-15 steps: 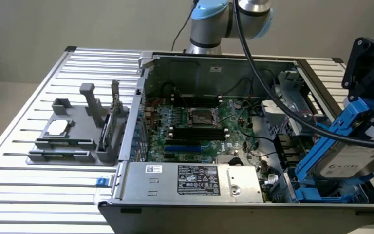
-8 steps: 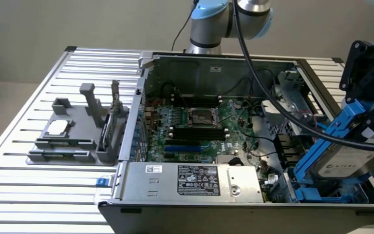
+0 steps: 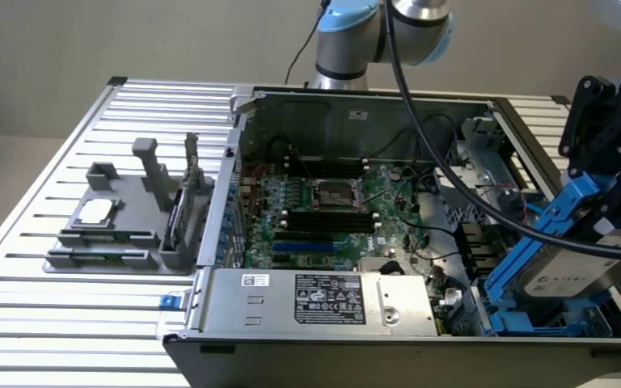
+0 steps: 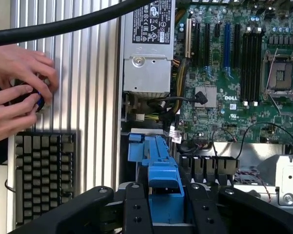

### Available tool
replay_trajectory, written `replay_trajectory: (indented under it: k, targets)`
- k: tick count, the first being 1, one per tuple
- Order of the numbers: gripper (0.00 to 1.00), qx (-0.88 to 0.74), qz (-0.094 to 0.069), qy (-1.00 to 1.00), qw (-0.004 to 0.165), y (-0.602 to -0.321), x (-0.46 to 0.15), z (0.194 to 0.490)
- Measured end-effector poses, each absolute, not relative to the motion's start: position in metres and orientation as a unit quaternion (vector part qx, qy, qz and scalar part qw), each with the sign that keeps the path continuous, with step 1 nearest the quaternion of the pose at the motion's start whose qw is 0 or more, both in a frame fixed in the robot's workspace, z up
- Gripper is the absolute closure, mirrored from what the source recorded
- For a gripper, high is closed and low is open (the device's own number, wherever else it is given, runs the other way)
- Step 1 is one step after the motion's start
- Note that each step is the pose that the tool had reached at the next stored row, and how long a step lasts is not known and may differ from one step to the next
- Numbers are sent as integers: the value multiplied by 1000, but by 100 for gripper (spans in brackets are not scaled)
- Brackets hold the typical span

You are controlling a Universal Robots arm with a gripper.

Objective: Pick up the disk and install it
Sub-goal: 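Insert the disk into the insertion slot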

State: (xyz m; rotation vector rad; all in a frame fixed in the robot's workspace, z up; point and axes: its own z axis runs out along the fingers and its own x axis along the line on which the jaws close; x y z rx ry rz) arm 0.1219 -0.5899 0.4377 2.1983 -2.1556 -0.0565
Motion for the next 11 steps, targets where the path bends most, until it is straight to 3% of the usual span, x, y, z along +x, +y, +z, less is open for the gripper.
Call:
replay_trajectory:
  k: [11]
  targets:
    - [67, 707, -21, -706, 27, -590, 122, 432]
